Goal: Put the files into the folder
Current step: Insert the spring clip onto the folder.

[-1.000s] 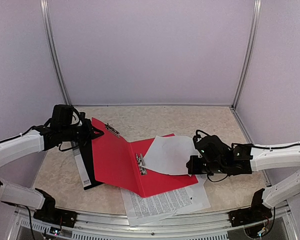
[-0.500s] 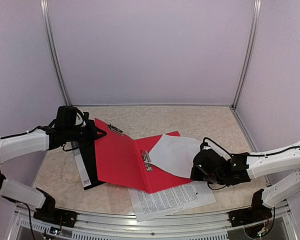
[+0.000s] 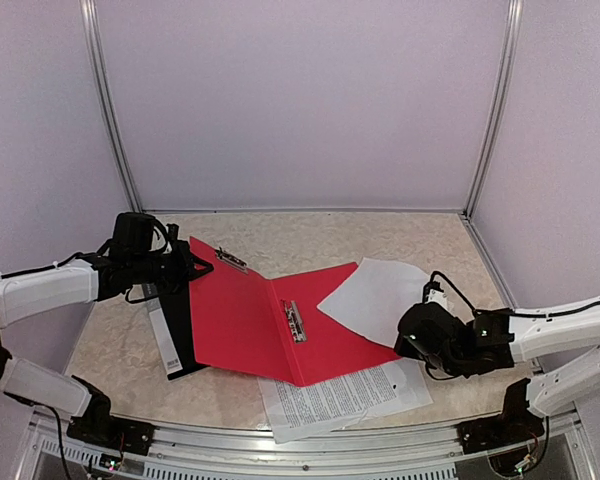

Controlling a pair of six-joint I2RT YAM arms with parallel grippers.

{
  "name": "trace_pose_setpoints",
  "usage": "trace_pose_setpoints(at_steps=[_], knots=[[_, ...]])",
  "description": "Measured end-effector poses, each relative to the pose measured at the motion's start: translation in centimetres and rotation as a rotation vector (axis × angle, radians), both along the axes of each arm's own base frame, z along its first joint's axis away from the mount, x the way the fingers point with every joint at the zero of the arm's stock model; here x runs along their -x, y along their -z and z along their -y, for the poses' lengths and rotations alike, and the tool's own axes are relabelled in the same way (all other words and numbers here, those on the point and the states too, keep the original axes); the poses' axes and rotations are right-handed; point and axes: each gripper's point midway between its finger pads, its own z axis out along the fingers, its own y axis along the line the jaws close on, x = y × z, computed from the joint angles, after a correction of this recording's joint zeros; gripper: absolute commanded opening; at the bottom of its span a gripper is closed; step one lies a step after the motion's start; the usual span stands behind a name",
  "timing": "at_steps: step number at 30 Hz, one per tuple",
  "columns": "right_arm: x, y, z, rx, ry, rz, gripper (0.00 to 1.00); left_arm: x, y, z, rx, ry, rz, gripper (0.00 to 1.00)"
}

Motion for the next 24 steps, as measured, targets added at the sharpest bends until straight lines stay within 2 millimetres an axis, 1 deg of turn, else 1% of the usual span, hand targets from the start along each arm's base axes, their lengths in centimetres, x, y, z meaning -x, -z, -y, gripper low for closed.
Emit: trace_pose_setpoints(at_steps=[5, 9, 12, 13, 16, 18, 21, 23, 24], knots=[[0.0, 2.8, -0.7, 0.034, -0.009, -0.041, 0.00, 0.0, 0.0, 0.0, -0.001, 0.000, 0.000, 0.00], [-0.4, 3.9, -2.1, 0.002, -0.010, -0.045, 0.00, 0.0, 0.0, 0.0, -0.003, 0.000, 0.002, 0.00], [-0.5, 4.7, -3.3, -0.015, -0.020, -0.052, 0.04, 0.0, 0.0, 0.1, -0.006, 0.002, 0.004, 0.00], [-0.5, 5.0, -3.7, -0.017, -0.026, -0.058, 0.08, 0.0, 0.0, 0.1, -0.007, 0.002, 0.005, 0.00], [-0.2, 5.7, -5.2, -0.017, -0.049, -0.073, 0.28, 0.1, 0.0, 0.1, -0.012, 0.005, 0.009, 0.00], [0.0, 5.7, -6.6, -0.016, -0.074, -0.079, 0.40, 0.1, 0.0, 0.1, -0.017, 0.006, 0.013, 0.00], [0.0, 4.6, -8.3, -0.032, -0.101, -0.072, 0.57, 0.0, 0.1, 0.1, -0.025, 0.007, 0.018, 0.00], [-0.2, 3.7, -9.0, -0.039, -0.112, -0.063, 0.68, 0.0, 0.1, 0.0, -0.029, 0.007, 0.019, 0.00], [-0.2, 3.2, -9.1, -0.039, -0.117, -0.059, 0.71, 0.0, 0.1, 0.0, -0.031, 0.007, 0.019, 0.00]])
